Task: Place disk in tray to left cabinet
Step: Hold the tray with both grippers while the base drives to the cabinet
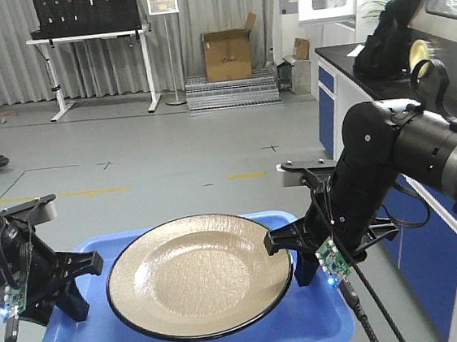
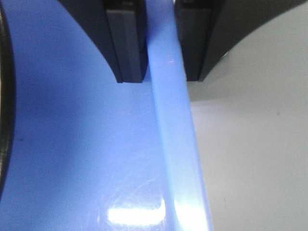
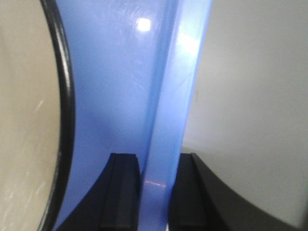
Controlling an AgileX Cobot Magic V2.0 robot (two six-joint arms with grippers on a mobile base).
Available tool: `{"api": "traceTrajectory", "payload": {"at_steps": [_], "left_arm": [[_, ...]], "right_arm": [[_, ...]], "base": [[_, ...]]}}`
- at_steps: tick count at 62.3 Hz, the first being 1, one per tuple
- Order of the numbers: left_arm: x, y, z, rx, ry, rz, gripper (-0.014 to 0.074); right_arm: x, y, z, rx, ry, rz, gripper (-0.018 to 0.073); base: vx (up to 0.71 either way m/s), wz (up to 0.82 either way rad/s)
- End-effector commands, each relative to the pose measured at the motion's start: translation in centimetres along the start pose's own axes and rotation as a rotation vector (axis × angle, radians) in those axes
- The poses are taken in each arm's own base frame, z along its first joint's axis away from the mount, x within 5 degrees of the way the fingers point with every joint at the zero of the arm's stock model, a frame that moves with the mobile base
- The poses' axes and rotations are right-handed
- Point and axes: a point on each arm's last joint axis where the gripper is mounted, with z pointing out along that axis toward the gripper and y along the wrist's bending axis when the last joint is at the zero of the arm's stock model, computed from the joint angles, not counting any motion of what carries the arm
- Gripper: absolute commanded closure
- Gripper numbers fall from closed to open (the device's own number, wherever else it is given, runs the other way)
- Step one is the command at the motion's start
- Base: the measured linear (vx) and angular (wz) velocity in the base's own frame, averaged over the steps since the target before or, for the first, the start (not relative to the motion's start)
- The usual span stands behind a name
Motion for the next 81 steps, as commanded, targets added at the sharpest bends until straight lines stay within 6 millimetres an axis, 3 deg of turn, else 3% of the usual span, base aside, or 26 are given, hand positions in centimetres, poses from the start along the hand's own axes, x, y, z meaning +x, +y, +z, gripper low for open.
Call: {"api": "traceTrajectory", "payload": {"at_steps": [1,81], "left_arm": [[0.30,-0.73,-3.22,0.003,-0.080,0.036,0.0596],[0.30,-0.73,-3.22,0.003,-0.080,0.036,0.0596]], "right_arm": [[0.13,-0.18,-3.97,0.033,-0.090,-0.036,0.0564],[0.13,-0.18,-3.97,0.033,-0.090,-0.036,0.0564]], "base": [[0.56,0.07],[0.52,-0.01]]}}
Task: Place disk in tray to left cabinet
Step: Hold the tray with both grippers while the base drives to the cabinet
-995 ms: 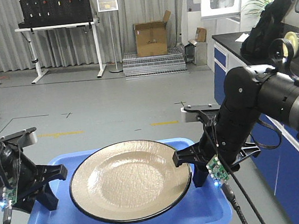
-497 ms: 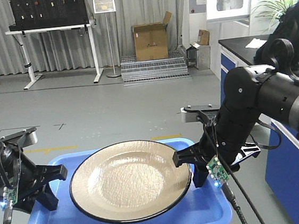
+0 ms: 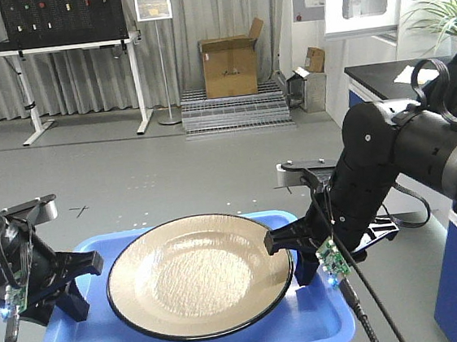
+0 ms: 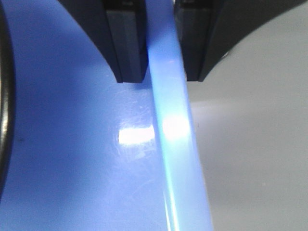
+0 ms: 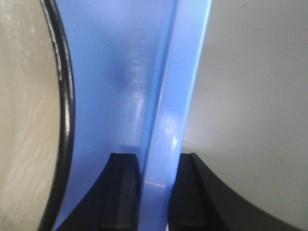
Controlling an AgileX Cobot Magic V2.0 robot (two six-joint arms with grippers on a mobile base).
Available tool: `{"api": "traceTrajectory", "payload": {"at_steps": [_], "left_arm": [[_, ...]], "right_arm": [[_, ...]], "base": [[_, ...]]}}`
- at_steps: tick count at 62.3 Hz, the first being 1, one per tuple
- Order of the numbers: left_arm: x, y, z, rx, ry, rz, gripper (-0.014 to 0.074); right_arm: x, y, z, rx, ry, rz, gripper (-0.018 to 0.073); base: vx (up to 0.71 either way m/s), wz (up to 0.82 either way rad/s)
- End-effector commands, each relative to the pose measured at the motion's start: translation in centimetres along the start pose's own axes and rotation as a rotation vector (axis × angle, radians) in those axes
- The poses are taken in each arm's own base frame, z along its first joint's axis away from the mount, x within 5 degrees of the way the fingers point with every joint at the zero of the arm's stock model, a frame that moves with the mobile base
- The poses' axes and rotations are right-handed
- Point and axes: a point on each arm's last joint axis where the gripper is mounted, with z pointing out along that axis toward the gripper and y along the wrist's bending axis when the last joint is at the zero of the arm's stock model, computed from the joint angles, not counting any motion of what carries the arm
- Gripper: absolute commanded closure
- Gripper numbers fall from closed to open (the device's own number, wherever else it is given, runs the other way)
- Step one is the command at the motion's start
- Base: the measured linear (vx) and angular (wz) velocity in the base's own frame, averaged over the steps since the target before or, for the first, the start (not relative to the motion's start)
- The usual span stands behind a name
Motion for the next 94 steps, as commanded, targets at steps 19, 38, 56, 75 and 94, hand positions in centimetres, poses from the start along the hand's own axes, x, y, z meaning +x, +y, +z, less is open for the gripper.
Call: {"api": "traceTrajectory", "payload": {"at_steps": [19,38,56,75,94], "left_arm": [[0.29,-0.73,-3.22,0.002,-0.081,0.036,0.0596],[0.29,-0.73,-3.22,0.002,-0.081,0.036,0.0596],[0.29,-0.73,-3.22,0.002,-0.081,0.036,0.0596],[0.29,-0.73,-3.22,0.002,-0.081,0.036,0.0596],[0.29,-0.73,-3.22,0.002,-0.081,0.036,0.0596]], "right_arm": [[0.13,-0.18,-3.98,0.032,-0.091,-0.035,0.0564],[0.14,-0.18,-3.97,0.032,-0.090,-0.035,0.0564],[0.14,-0.18,-3.97,0.032,-0.090,-0.035,0.0564],[0.14,-0.18,-3.97,0.032,-0.090,-0.035,0.0564],[0.13,-0.18,-3.97,0.032,-0.090,-0.035,0.0564]], "base": [[0.50,-0.05],[0.51,-0.05],[0.53,0.10],[0.57,0.21],[0.60,0.14]]}}
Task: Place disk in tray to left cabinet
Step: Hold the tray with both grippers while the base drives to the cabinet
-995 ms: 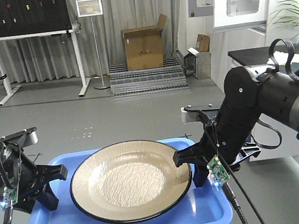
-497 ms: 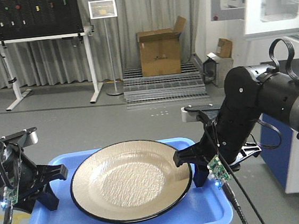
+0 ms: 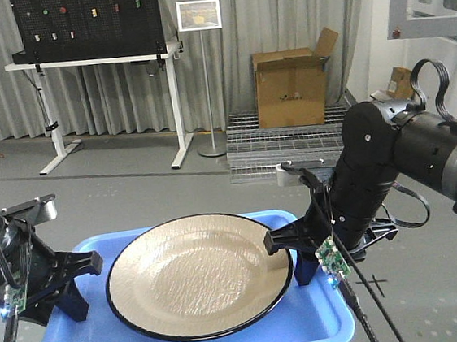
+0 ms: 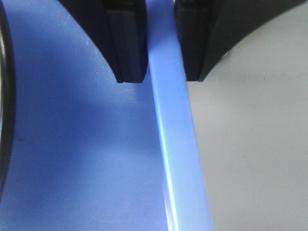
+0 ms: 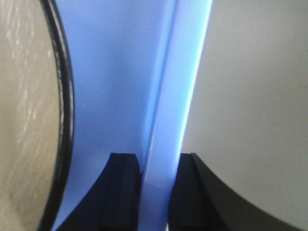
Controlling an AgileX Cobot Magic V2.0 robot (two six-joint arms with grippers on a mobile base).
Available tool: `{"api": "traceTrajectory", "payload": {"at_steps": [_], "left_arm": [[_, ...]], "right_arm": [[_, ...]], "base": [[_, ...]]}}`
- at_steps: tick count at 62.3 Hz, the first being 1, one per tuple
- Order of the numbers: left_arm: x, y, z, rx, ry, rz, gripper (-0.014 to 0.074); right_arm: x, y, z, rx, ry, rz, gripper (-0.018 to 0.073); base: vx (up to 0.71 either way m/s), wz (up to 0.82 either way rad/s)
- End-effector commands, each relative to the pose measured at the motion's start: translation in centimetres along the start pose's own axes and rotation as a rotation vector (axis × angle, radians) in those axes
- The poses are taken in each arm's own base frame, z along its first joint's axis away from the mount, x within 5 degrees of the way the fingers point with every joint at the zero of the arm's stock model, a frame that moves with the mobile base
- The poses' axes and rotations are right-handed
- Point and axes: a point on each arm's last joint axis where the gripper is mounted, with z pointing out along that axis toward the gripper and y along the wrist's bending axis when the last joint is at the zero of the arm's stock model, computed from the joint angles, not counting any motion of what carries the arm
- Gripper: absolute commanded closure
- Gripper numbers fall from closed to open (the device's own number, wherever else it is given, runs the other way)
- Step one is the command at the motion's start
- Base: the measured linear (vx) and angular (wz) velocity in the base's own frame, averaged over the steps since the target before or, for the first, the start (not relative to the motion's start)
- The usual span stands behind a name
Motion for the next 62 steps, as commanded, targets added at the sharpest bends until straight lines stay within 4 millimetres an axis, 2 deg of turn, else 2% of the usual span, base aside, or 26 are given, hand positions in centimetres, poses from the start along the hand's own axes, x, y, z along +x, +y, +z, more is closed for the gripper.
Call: {"api": "traceTrajectory", "payload": {"at_steps": [1,62], "left_arm": [[0.29,-0.73,-3.22,0.003,-0.081,0.035,0.0596],[0.29,-0.71,-3.31,0.002,-0.086,0.035,0.0596]], "right_arm": [[0.12,-0.20,-3.93,0.034,-0.089,-0.034,0.0564],[0.14,-0.08,-3.91,0.033,-0.089,-0.037,0.0564]], "base": [[0.61,0.05],[0.61,-0.02]]}}
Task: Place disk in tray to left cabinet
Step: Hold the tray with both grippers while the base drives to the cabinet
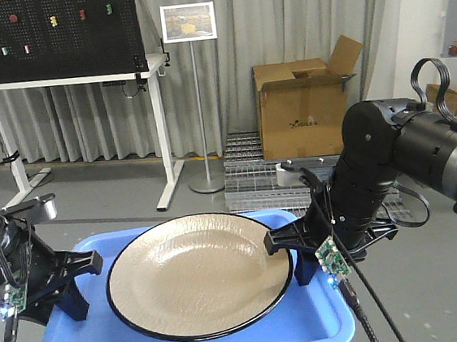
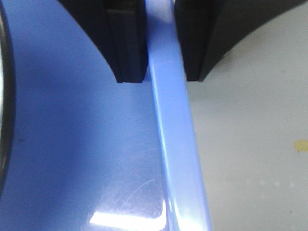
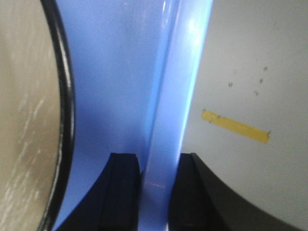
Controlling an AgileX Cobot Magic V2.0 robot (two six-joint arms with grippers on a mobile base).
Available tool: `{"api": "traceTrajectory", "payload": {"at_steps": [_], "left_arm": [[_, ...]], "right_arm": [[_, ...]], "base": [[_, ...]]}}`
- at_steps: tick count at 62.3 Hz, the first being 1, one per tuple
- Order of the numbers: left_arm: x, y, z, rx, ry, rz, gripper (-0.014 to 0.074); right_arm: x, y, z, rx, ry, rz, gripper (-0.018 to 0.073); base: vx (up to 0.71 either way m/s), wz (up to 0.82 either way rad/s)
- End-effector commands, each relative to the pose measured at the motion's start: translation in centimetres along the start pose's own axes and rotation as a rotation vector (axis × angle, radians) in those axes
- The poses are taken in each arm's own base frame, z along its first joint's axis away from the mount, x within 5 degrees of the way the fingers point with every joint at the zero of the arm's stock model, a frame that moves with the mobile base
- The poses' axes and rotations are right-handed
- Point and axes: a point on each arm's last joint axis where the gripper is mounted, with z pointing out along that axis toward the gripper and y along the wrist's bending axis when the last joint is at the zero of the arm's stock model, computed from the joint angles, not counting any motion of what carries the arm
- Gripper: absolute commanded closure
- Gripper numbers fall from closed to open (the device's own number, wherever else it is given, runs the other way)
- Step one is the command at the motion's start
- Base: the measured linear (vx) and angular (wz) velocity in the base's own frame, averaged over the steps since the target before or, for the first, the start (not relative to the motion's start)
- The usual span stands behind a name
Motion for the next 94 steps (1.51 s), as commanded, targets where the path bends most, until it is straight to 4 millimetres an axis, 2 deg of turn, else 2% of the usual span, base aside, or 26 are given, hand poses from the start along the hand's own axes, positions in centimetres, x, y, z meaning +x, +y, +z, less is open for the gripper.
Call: {"api": "traceTrajectory", "payload": {"at_steps": [1,94], "left_arm": [[0.28,-0.68,-3.20,0.001,-0.083,0.035,0.0596],[0.28,-0.69,-3.20,0.002,-0.083,0.034,0.0596]], "right_arm": [[0.12,-0.14,-3.88,0.031,-0.088,-0.034,0.0564],[0.12,-0.14,-3.88,0.031,-0.088,-0.034,0.0564]], "base": [[0.61,0.06],[0.59,-0.05]]}}
